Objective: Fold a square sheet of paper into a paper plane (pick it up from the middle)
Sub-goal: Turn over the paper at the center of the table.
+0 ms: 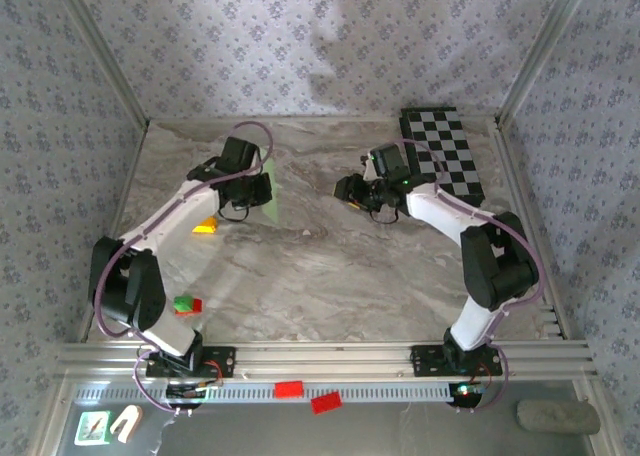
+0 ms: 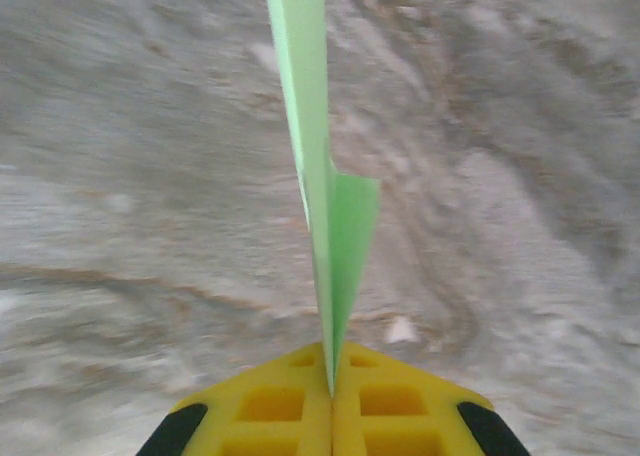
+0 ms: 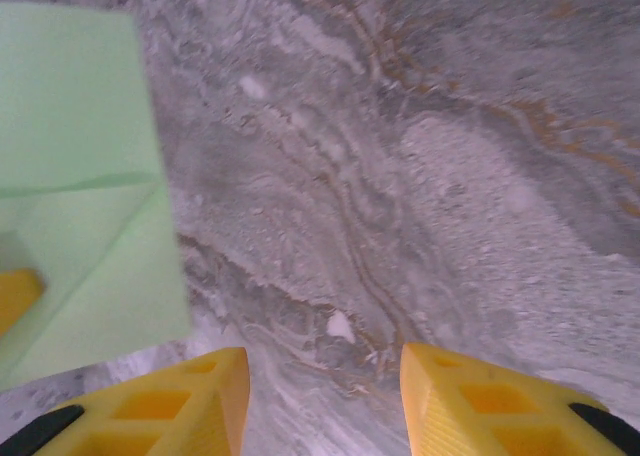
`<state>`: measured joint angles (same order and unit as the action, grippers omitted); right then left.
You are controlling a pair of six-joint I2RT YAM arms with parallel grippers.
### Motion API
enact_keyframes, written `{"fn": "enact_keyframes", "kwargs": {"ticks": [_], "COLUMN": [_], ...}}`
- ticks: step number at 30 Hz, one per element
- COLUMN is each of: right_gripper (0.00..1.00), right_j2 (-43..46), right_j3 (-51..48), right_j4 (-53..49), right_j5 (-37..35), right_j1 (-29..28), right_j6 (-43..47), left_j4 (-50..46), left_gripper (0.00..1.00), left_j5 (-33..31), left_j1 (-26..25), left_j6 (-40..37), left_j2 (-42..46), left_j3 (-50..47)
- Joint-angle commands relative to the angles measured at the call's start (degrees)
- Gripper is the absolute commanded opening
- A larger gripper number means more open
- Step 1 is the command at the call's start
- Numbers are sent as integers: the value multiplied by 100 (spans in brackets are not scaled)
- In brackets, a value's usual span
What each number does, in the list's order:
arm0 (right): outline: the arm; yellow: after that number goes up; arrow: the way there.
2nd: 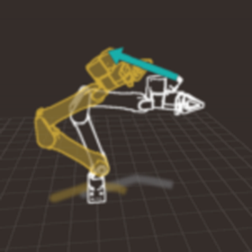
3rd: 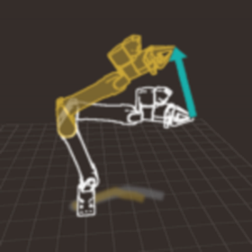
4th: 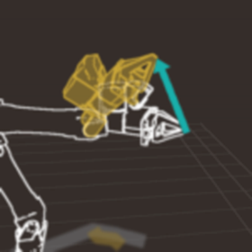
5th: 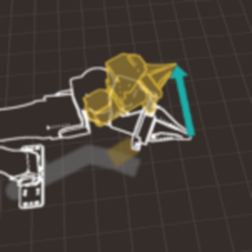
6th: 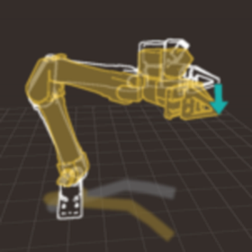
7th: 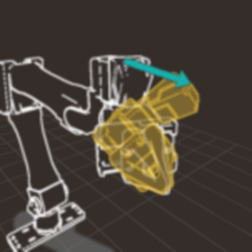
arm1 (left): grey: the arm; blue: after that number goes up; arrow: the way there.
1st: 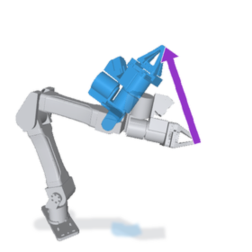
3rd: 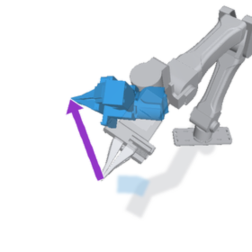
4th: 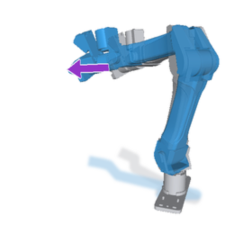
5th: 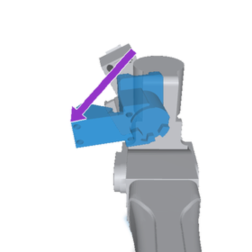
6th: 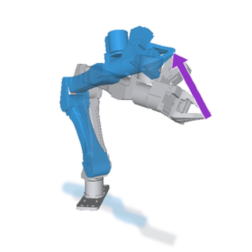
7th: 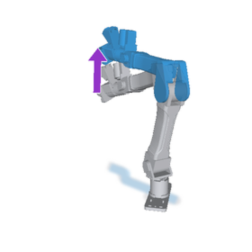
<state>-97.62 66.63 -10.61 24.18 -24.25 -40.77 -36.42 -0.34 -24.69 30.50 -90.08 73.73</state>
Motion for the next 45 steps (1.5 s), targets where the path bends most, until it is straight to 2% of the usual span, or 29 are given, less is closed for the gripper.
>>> {"fn": "enact_keyframes", "kwargs": {"ticks": [1, 3, 5, 11, 14, 17, 19, 26, 30, 35, 40, 43, 45], "right_gripper": [45, 45, 45, 45, 44, 44, 44, 44, 44, 44, 42, 41, 40], "right_j2": [223, 280, 331, 509, 573, 676, 784, 1011, 861, 445, -242, -695, -1012], "right_j3": [122, 97, 25, -284, -399, -591, -777, -1099, -1006, -615, 0, 504, 764], "right_j4": [-366, -412, -428, -318, -286, -267, -191, -112, -67, -47, -24, -57, -73], "right_j5": [-471, -578, -701, -878, -1010, -1201, -1302, -1455, -1262, -852, -433, -287, -213], "right_j1": [78, 109, 163, 324, 386, 490, 593, 798, 719, 350, -322, -689, -875], "right_j6": [151, 136, 68, -140, -183, -322, -476, -660, -579, -347, -205, -167, -167], "left_j4": [-1518, -1854, -2025, -2325, -2552, -2455, -2132, -913, -422, 179, 510, 679, 771], "left_gripper": [8, 8, 8, 8, 8, 12, 16, 40, 50, 55, 64, 71, 82], "left_j5": [-2099, -2736, -3115, -3707, -3762, -3185, -2447, -63, 803, 1465, 1469, 1383, 1363], "left_j1": [-345, -575, -732, -1291, -1575, -1733, -1762, -1538, -1237, -700, -74, 324, 584], "left_j6": [-601, -607, -554, -163, 100, 278, 352, 644, 844, 1087, 1262, 1412, 1495], "left_j2": [-361, -657, -948, -1887, -2469, -2903, -2996, -2658, -2249, -1562, -851, -458, -240], "left_j3": [581, 845, 1047, 1579, 2043, 2299, 2293, 1878, 1503, 852, 81, -428, -756]}}
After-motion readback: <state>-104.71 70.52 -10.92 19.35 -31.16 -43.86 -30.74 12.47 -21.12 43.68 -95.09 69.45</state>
